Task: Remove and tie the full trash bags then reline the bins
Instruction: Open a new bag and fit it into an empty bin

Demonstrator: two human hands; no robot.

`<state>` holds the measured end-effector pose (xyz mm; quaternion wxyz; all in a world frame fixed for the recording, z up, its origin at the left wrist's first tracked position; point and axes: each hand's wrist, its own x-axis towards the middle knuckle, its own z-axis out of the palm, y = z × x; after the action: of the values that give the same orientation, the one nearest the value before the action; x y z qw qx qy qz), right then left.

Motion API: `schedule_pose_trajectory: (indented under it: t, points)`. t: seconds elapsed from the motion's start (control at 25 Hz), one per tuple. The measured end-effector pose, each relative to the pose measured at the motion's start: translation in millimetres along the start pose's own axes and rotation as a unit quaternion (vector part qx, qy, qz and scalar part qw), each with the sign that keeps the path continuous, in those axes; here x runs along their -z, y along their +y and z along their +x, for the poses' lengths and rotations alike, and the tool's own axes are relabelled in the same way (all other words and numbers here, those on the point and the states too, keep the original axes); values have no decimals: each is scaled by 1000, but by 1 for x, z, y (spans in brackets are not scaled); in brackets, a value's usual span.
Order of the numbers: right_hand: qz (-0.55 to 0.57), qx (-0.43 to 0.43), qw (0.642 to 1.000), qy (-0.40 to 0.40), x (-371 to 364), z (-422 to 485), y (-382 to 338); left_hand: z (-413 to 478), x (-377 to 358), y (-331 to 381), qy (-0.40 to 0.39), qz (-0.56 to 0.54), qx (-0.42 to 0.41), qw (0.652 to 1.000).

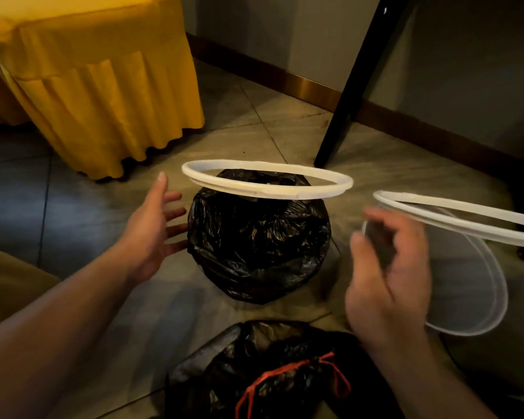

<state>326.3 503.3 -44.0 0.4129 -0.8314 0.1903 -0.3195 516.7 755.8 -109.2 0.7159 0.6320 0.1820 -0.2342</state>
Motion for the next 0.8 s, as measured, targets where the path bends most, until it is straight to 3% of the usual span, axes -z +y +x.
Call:
schedule_pose_trajectory:
  t: [0.04, 0.12, 0.28, 0.44, 0.48, 0.56, 0.64, 0.8]
  points:
    - [-32, 93, 995, -7, 4, 17, -12, -1, 0, 4, -17, -5, -4, 1000]
    - [-69, 161, 983, -53, 0, 57, -32, -4, -2, 12, -34, -10, -32, 999]
    - [-131, 24, 962, -237, -20, 76, -24, -6, -15, 36, -28, -5, -119, 992]
    - [-224, 58, 931, -282, -27, 32, 29, -1, -34, 24, -36, 110, -139, 984]
    - [-230, 54, 928, -289, -30, 24, 38, 0, -35, 15, -36, 185, -168, 968]
    - [-244, 41, 924, -292, -36, 15, 54, 3, -33, -2, -11, 359, -261, 896]
    - [-257, 33, 919, -296, -42, 10, 65, 6, -29, -14, 15, 443, -314, 839]
    - [-252, 27, 925, -282, -47, 1, 78, 9, -26, -33, 14, 438, -353, 827]
